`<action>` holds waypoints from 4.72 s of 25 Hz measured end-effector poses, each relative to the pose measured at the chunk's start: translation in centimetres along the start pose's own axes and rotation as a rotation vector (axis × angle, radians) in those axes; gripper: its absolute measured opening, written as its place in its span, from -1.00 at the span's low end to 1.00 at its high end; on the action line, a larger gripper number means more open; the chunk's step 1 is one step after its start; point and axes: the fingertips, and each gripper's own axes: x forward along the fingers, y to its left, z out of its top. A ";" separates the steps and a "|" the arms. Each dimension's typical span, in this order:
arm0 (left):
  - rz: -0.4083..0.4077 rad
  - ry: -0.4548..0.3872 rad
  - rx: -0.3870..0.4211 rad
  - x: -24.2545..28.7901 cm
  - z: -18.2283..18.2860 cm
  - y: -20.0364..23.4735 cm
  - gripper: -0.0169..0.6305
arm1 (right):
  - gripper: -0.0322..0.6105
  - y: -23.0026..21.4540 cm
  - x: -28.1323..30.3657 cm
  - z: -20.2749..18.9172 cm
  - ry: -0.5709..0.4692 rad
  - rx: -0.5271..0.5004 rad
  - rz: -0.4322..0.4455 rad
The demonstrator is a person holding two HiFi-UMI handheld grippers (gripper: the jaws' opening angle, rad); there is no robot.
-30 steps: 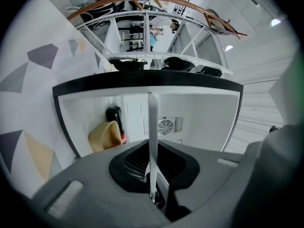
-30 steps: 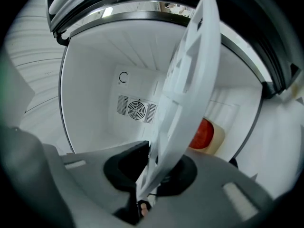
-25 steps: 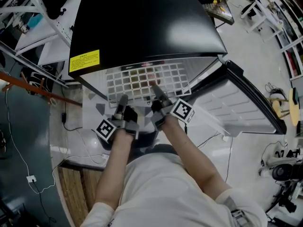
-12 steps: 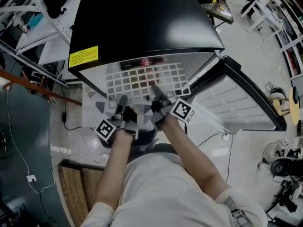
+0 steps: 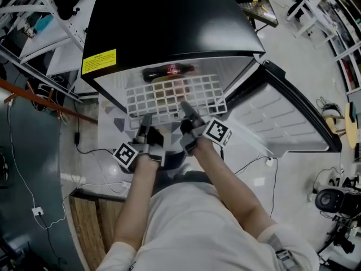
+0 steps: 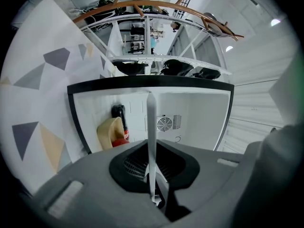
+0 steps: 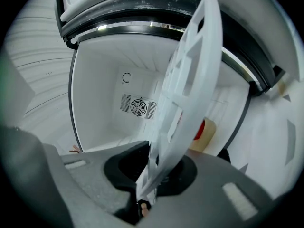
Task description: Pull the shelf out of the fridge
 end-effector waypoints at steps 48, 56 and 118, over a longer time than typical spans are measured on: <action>-0.024 -0.133 -0.037 -14.8 2.7 1.5 -0.85 | -0.76 1.6 -3.1 -13.1 0.196 -0.032 0.056; -0.061 -0.169 -0.036 -19.8 8.5 -0.2 -0.85 | -0.76 6.1 -0.7 -19.6 0.237 -0.090 0.119; -0.404 -0.477 0.296 -30.2 24.3 -19.7 -0.84 | -0.74 30.6 8.1 -31.6 0.449 -0.281 0.623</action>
